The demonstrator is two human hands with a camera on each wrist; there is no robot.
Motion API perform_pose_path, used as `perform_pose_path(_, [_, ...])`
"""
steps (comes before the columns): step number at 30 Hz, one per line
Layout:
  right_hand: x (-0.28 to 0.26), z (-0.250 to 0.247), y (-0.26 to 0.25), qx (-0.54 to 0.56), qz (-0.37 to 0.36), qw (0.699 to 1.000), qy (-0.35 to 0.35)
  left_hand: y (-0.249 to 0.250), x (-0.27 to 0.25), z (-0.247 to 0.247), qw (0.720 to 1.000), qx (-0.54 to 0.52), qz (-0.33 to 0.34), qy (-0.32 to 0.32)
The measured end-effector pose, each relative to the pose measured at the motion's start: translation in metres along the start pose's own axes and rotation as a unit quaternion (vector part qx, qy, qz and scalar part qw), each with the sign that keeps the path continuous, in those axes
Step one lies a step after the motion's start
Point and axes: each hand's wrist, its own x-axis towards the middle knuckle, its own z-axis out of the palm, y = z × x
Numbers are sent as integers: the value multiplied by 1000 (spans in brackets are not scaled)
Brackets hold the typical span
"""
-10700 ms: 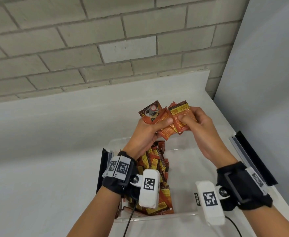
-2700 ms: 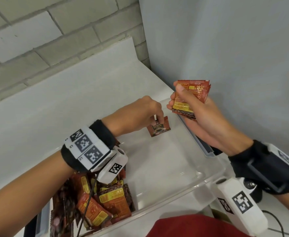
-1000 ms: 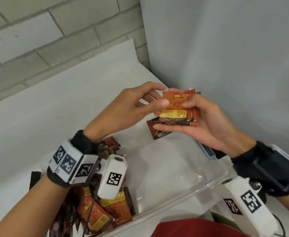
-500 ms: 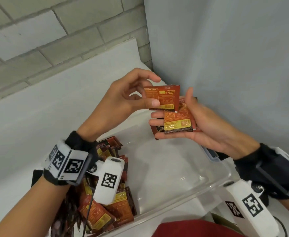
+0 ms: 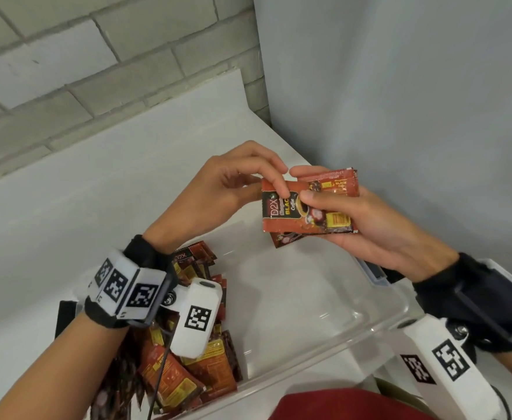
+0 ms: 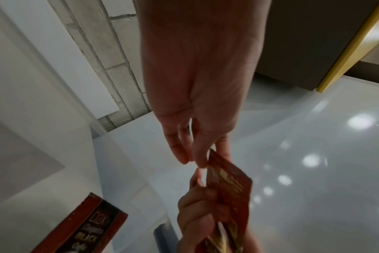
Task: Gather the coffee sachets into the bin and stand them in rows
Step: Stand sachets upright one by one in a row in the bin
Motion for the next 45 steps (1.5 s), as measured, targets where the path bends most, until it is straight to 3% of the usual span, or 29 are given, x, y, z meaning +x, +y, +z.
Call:
perform_pose_path(7, [2, 1, 3, 8, -28, 1000, -9, 11, 0, -3, 996, -22, -73, 42])
perform_pose_path(12, [3, 2, 3, 27, -37, 999, -15, 15, -3, -5, 993, -46, -106, 15])
perform_pose_path(20, [2, 1, 3, 40, -56, 998, -2, 16, -1, -19, 994, -11, -109, 27])
perform_pose_path(31, [2, 1, 5, 12, -95, 995, -4, 22, 6, -35, 993, 75, -92, -11])
perform_pose_path(36, [5, -3, 6, 36, -140, 986, 79, 19, 10, -28, 976, 191, -63, -81])
perform_pose_path(40, [5, -3, 6, 27, -137, 986, 92, 5, 19, 1, 951, 273, -26, -144])
perform_pose_path(45, [5, -2, 5, 27, -139, 986, 93, -13, 28, 27, 923, 336, -32, -183])
